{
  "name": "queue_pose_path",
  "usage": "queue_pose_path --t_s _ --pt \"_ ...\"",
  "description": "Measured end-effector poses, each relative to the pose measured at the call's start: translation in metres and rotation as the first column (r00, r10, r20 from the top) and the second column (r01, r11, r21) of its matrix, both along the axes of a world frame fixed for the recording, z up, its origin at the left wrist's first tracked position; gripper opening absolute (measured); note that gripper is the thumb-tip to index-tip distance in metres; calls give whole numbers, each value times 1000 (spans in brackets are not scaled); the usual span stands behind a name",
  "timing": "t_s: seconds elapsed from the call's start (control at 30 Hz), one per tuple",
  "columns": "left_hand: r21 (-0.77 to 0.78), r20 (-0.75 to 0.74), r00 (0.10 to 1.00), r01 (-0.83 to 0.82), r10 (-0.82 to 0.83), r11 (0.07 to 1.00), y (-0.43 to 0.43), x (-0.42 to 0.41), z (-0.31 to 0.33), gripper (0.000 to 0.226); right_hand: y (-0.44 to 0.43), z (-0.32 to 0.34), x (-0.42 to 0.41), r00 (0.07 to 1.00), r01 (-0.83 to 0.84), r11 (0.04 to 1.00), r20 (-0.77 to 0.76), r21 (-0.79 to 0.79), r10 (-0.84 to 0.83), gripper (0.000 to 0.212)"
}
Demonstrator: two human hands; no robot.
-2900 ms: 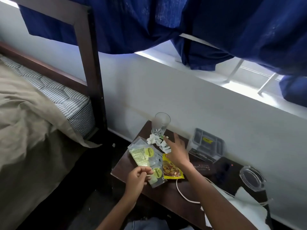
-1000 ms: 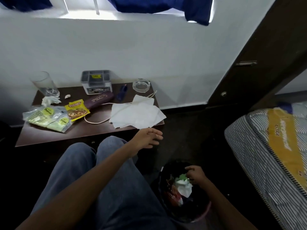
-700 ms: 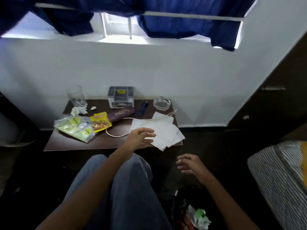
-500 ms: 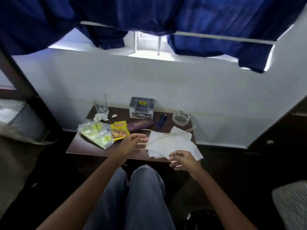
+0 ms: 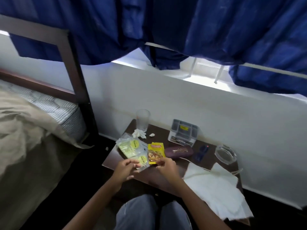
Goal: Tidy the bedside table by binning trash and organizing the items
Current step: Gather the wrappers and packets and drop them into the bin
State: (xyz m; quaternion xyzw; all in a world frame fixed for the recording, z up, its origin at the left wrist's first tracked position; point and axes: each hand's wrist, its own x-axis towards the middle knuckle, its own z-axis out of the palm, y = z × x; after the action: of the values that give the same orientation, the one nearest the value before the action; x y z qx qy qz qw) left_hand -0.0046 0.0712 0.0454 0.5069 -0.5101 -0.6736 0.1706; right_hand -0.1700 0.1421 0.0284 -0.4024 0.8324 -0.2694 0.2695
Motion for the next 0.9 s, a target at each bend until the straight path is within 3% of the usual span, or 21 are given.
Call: queue_pose_path --t_s 0.17,0.27,0.4,0.53,0.63,0.77,0.9 --pt "14 2 998 -60 60 998 -21 15 -17 23 -40 -20 3 902 -156 975 -379 156 205 45" --pt "25 7 995 -101 100 995 -27 20 -22 25 -48 -32 3 823 -176 953 -494 247 280 43" --pt "54 8 989 -145 145 988 -31 23 -32 24 -51 -48 2 736 -188 967 -628 170 254 33" --pt "87 3 987 -161 162 983 -29 22 -39 26 -53 -52 -5 802 -148 987 -576 69 160 18" --pt "121 -62 982 -169 178 978 -29 19 -39 24 -51 -42 -2 833 -142 982 -551 -128 49 11" --pt "309 -314 913 -163 262 937 -32 7 -27 18 -43 -13 17 779 -315 880 -627 -355 25 20" --pt "502 -424 833 -111 356 858 -39 -5 -20 24 -35 -10 40 689 -534 732 -720 -424 85 17"
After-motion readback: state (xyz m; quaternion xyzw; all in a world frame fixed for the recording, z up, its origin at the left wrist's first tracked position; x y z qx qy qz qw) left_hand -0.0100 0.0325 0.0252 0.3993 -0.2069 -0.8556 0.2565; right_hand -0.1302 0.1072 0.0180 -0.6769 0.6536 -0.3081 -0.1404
